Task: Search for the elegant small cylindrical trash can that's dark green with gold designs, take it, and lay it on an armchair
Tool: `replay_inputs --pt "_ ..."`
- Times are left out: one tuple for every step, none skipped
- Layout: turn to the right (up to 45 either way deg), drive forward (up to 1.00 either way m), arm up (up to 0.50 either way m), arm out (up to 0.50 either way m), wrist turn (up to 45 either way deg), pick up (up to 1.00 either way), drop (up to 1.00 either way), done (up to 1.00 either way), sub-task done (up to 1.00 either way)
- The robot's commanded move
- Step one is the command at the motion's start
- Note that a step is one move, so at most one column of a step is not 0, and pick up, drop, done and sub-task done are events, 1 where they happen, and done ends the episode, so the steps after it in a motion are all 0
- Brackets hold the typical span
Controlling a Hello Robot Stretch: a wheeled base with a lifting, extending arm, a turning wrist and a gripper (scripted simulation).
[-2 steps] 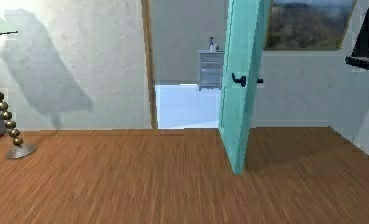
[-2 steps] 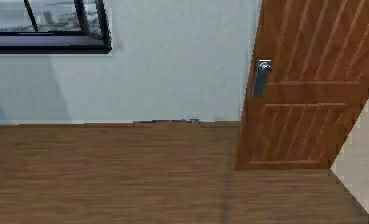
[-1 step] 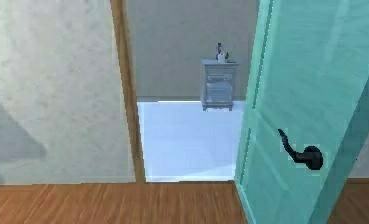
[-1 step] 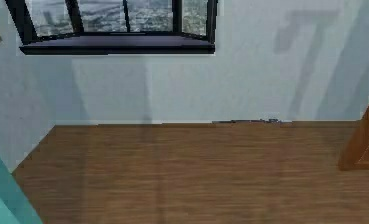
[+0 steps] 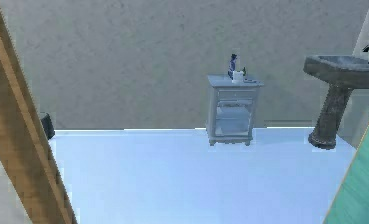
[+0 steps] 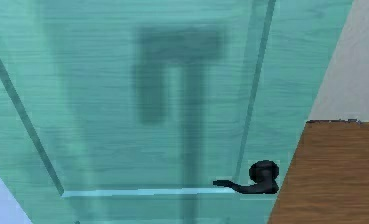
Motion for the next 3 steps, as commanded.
replay_inputs --pt "-3.0 0.00 0.00 0.00 0.0 0.00 0.00 0.00 0.00" --pt "0.0 0.70 0.00 0.00 0.0 0.00 0.00 0.00 0.00" --pt "-36.0 0.00 0.00 0.00 0.0 0.00 0.00 0.00 0.00"
